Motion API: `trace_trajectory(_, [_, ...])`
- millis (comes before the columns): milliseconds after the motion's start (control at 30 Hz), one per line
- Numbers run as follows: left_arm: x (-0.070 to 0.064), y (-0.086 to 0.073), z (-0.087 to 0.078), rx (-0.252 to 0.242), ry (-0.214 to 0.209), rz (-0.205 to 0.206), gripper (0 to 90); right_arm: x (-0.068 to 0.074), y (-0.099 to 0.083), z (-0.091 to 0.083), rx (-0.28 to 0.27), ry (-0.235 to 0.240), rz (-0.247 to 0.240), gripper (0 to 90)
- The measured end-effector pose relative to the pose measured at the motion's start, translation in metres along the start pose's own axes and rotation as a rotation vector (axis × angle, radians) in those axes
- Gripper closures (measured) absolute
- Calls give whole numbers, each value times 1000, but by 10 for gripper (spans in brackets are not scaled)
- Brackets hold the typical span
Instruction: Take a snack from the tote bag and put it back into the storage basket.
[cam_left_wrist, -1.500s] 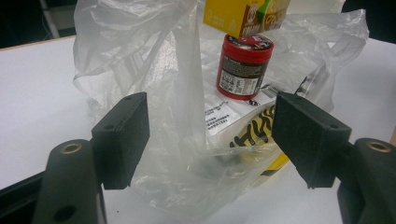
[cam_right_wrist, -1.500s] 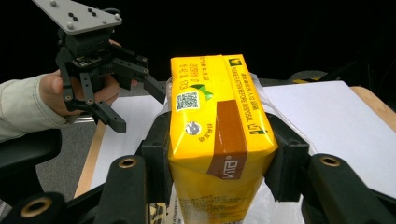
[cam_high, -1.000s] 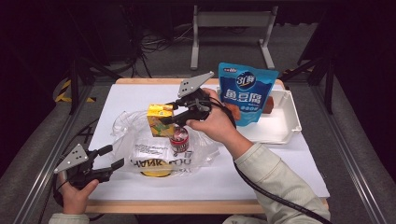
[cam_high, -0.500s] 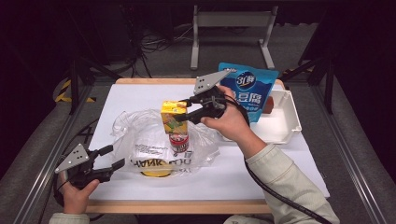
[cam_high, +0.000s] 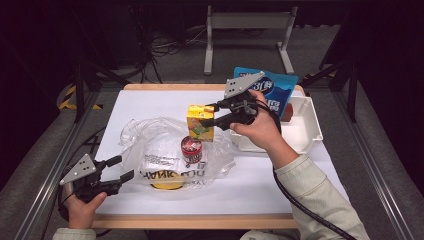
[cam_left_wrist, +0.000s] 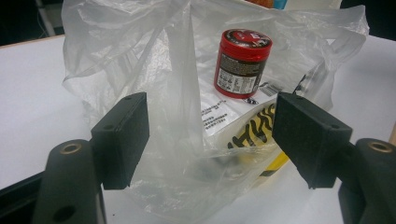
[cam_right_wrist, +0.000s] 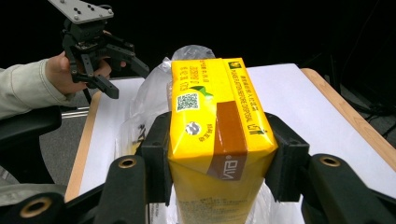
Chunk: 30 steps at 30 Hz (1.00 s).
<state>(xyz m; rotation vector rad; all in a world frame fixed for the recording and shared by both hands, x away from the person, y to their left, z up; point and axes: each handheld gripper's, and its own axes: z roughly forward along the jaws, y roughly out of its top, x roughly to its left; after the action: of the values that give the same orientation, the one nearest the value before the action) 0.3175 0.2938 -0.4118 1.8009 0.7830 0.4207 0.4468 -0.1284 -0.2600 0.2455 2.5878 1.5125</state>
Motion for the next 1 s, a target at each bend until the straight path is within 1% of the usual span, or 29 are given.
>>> trace_trajectory(67, [0,0,0,2,-1,4,283,-1,-2,-5,-4,-6,4,513])
trace_trajectory(100, [0,0,0,1,-1,-6,284,-2,-3,-7,-5,-10,8,513])
trace_trajectory(167, [1,0,0,5,-1,11,283,-3,-4,-12,-8,-16,8,513])
trace_trajectory(433, [0,1,1,9,-2,4,282,-7,-10,-27,0,-38,12,513])
trace_trajectory(567, [0,1,2,15,-7,10,285,-10,-14,-35,-4,-53,21,513])
trace_trajectory(633, [0,0,2,15,-5,1,284,-12,-16,-39,-6,-61,23,513])
trace_trajectory(700, [1,1,2,14,-5,8,282,-13,-17,-43,-9,-66,25,513])
trace_trajectory(733, [0,0,2,12,-3,-5,281,-14,-18,-45,-8,-69,29,513])
trace_trajectory(767, [1,0,2,14,-4,5,281,-15,-19,-47,-9,-74,28,513])
trace_trajectory(800, [1,0,2,15,-4,7,279,-16,-20,-49,-9,-78,30,513])
trace_trajectory(867, [0,0,2,11,-5,-6,279,-18,-22,-54,-12,-89,34,513])
trace_trajectory(900, [0,0,2,12,-5,-5,278,-19,-23,-56,-15,-93,37,513])
trace_trajectory(933, [1,0,2,13,-5,6,278,-19,-24,-58,-16,-96,38,513])
trace_trajectory(967, [1,0,2,14,-4,6,278,-20,-25,-60,-17,-101,41,513])
trace_trajectory(1000, [0,0,2,12,-3,-4,278,-21,-26,-63,-16,-105,42,513])
